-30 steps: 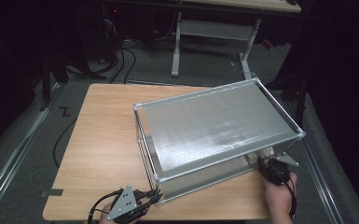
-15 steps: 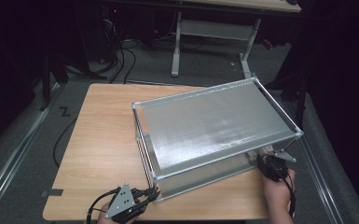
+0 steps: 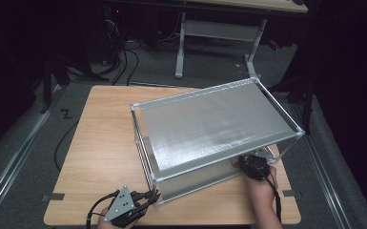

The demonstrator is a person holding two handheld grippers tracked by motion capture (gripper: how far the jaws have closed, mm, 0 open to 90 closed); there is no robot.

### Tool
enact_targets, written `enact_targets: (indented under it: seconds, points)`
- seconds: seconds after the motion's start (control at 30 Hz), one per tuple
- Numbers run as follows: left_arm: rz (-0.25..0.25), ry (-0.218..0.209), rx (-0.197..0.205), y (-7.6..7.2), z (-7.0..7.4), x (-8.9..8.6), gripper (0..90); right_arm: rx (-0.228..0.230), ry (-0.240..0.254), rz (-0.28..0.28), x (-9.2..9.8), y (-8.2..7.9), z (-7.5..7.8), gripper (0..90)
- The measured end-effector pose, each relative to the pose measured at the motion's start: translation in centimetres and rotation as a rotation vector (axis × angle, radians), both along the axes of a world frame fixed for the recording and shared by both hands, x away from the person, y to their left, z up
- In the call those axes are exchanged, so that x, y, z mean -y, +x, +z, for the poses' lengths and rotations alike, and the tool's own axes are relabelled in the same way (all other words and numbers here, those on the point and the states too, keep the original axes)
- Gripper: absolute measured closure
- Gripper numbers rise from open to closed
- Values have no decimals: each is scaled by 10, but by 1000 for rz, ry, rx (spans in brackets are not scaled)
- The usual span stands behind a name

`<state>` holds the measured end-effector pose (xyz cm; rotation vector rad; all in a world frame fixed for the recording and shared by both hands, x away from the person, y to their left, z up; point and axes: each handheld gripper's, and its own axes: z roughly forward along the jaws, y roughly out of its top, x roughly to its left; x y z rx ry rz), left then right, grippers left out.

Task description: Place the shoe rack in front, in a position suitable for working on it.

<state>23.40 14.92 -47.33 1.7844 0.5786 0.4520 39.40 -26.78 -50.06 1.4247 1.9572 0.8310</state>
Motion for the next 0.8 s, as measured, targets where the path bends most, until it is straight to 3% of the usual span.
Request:
enact_targets:
  seconds: [0.13,0.3,0.6,0.7,0.8]
  points:
    - [-1,0,0,0,0,1,804,-8,31,52,-18,-12,4,683]
    - [-16,6,7,-1,0,4,804,25,70,95,-27,-33,15,688]
    - [-9,-1,6,0,-1,3,804,129,95,98,-21,-68,32,689]
    - [-3,-10,1,2,-1,3,804,143,152,74,-15,-76,34,689]
    - [0,-15,-2,4,-2,3,804,180,162,53,-8,-83,41,690]
